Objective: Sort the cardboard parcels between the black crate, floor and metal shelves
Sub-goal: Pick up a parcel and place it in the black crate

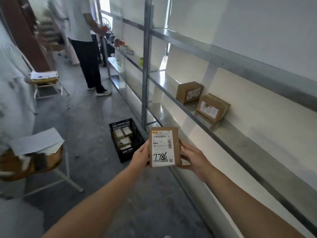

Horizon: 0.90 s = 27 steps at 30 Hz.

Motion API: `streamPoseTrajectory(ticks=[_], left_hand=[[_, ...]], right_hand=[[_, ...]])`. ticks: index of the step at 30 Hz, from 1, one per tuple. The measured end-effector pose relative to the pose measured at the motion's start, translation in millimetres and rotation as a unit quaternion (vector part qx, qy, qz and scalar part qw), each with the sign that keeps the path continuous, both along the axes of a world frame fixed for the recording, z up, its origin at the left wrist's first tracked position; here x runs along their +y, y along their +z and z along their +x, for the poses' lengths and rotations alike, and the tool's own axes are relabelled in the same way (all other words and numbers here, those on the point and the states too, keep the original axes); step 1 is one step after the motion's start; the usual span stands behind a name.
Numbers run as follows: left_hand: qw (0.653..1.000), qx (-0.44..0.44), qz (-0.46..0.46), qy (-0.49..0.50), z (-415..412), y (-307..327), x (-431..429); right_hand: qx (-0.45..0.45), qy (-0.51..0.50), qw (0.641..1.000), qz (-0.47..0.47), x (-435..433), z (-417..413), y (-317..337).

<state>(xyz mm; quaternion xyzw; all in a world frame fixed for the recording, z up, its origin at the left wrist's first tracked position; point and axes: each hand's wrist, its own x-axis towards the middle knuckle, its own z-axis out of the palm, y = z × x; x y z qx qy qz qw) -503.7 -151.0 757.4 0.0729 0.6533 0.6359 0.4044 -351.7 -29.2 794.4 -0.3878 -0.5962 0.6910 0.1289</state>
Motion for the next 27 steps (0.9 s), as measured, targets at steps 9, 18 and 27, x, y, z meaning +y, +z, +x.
streamPoseTrajectory(ticks=[9,18,27], left_hand=[[0.993,0.04,-0.03,0.106,-56,5,38],[0.986,0.057,-0.057,0.148,-73,-7,84],[0.986,0.042,-0.091,0.131,-102,-25,134]], right_hand=[[-0.01,0.066,0.998,0.0,63,-101,-3],[-0.026,0.124,0.991,-0.032,119,-143,-40],[-0.042,0.128,0.99,-0.026,168,-164,-50]])
